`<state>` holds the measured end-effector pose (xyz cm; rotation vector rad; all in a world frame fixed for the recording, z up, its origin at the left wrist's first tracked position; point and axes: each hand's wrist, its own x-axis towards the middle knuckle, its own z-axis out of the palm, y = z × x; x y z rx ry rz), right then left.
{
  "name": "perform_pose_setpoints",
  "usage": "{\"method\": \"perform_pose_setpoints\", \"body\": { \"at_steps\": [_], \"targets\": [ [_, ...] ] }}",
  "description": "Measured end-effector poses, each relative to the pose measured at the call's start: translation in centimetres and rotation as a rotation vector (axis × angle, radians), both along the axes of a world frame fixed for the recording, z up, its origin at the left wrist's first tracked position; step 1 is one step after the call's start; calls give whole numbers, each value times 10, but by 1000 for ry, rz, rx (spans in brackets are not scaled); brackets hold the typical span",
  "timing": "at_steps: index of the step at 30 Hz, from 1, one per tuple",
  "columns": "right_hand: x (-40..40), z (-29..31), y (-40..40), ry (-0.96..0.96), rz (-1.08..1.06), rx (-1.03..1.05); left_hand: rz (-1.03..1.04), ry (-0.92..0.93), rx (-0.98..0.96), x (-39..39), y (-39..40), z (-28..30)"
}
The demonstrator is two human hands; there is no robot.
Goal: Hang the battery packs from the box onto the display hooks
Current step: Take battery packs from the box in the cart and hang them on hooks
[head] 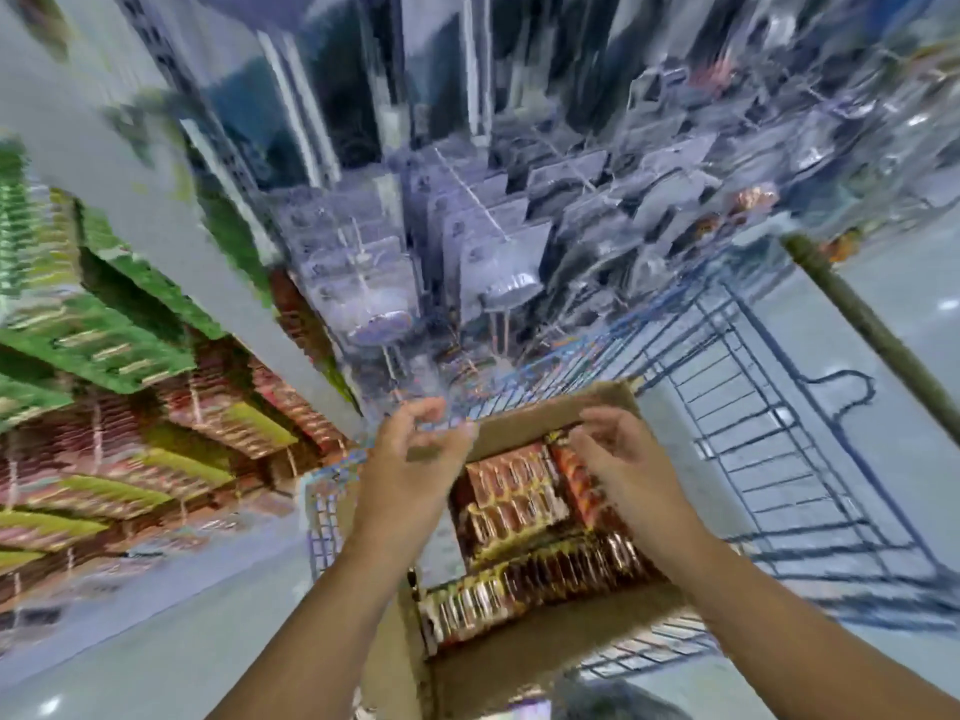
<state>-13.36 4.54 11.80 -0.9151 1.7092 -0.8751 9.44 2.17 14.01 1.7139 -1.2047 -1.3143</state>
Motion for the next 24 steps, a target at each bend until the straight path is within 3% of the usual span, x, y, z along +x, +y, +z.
{"method": "perform_pose_setpoints", "body": {
  "at_steps": [8,16,24],
  "targets": [
    [-61,-111,-11,194,-88,178,-90,-191,136,-74,-1,-119],
    [-56,-209,-16,399,-86,350,-254,-448,211,-95,-23,-233],
    [-28,-265,-7,733,-23,372,-502,-811,-4,-97,-29,-317]
  ]
}}
